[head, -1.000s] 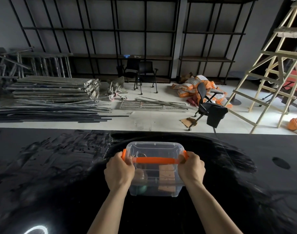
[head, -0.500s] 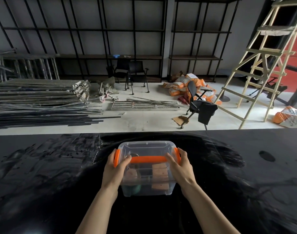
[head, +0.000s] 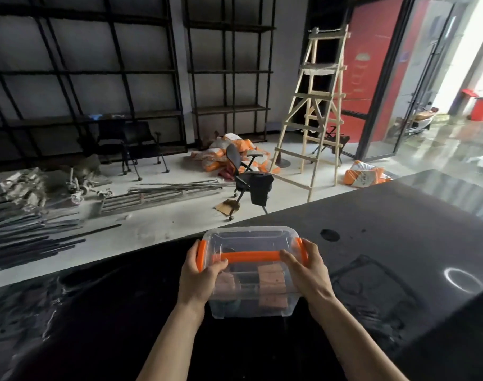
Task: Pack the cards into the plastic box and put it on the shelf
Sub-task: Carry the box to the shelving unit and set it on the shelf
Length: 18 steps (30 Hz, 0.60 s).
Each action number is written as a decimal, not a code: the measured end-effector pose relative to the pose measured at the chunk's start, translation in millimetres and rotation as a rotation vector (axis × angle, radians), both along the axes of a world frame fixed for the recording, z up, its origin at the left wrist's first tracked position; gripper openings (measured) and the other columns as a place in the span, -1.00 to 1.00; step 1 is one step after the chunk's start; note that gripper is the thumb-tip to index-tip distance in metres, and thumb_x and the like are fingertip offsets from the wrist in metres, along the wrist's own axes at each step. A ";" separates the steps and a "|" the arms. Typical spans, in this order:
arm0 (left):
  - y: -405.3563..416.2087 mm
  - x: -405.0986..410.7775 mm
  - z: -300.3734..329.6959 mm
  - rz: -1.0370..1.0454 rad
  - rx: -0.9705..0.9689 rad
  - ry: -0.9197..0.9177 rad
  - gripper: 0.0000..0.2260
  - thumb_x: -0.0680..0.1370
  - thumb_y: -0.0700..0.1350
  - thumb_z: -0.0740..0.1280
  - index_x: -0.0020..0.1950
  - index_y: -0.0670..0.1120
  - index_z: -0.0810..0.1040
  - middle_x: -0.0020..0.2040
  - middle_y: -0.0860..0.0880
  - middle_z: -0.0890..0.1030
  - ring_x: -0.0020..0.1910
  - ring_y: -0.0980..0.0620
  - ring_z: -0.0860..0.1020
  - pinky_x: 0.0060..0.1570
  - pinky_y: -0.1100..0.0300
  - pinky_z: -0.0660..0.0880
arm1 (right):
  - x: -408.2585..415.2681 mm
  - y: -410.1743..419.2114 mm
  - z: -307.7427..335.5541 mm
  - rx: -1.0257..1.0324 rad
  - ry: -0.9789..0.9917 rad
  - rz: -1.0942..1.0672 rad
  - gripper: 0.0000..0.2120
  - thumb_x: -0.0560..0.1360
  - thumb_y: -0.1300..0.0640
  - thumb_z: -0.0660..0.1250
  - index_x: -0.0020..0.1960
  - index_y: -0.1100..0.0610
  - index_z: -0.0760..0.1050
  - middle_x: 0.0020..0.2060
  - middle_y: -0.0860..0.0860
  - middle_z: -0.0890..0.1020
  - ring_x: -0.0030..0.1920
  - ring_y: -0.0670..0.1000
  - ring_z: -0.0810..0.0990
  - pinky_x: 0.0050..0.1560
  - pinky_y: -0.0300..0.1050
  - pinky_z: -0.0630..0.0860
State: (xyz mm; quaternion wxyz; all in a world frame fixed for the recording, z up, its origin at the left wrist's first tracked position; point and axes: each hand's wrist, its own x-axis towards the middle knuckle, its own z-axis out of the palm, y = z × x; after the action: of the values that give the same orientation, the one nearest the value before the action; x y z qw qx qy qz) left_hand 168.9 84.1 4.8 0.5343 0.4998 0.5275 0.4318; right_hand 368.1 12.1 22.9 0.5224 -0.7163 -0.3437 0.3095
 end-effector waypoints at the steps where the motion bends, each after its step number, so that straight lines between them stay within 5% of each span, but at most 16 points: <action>1: -2.5 14.7 0.5 -0.046 -0.001 -0.006 -0.24 0.41 -0.02 0.50 0.56 0.08 0.26 0.33 -0.02 0.53 0.24 -0.07 0.54 0.17 -0.04 0.52 | 11.6 -11.2 2.5 0.001 -0.005 -0.043 -0.35 0.51 -0.04 0.41 0.51 0.02 0.26 0.22 0.00 0.53 0.10 0.04 0.52 -0.03 -0.09 0.45; 4: -15.3 56.1 3.4 -0.203 0.016 -0.029 -0.24 0.36 0.00 0.49 0.53 0.08 0.29 0.29 -0.01 0.56 0.15 0.01 0.56 -0.03 0.07 0.54 | 40.3 -50.8 10.7 0.002 -0.018 -0.186 -0.36 0.51 -0.04 0.41 0.51 0.01 0.26 0.22 0.03 0.54 0.11 0.07 0.56 0.03 -0.01 0.53; 8: -42.4 105.3 6.7 -0.439 0.033 -0.089 -0.27 0.33 -0.03 0.47 0.49 0.06 0.36 0.23 0.03 0.60 0.15 -0.01 0.60 0.10 -0.02 0.58 | 65.1 -116.6 19.0 -0.021 -0.077 -0.401 -0.38 0.51 -0.04 0.41 0.51 0.01 0.28 0.27 0.06 0.56 0.11 0.05 0.56 0.05 -0.06 0.49; 13: -100.2 163.5 0.8 -0.664 0.013 -0.156 -0.23 0.43 -0.09 0.47 0.58 0.05 0.22 0.34 -0.01 0.48 0.17 -0.04 0.56 -0.19 0.22 0.52 | 81.7 -204.3 19.0 -0.060 -0.141 -0.644 -0.45 0.54 0.02 0.39 0.48 0.05 0.31 0.16 0.02 0.56 0.05 0.01 0.51 0.05 -0.14 0.40; 16: -141.7 194.2 -7.6 -0.803 0.007 -0.151 -0.20 0.41 -0.08 0.49 0.59 0.05 0.20 0.36 0.01 0.45 0.22 -0.04 0.52 -0.13 0.19 0.54 | 83.5 -260.7 12.3 -0.063 -0.141 -0.787 -0.44 0.55 0.01 0.38 0.49 0.06 0.30 0.28 0.11 0.57 0.09 0.03 0.52 0.12 -0.06 0.48; 18: -172.0 212.3 -11.8 -0.882 0.008 -0.123 -0.13 0.31 0.00 0.50 0.58 0.05 0.22 0.43 -0.02 0.44 0.28 -0.05 0.51 0.12 0.01 0.57 | 83.0 -298.0 7.9 -0.065 -0.131 -0.868 -0.44 0.57 0.02 0.37 0.50 0.07 0.27 0.31 0.12 0.54 0.09 0.03 0.51 0.11 -0.05 0.49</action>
State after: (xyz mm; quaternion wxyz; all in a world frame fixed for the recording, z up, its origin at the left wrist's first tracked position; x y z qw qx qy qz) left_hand 381.1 -87.8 -7.0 0.6956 0.6526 0.2295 0.1937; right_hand 451.1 -285.9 30.7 0.5586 -0.8284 -0.0332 0.0259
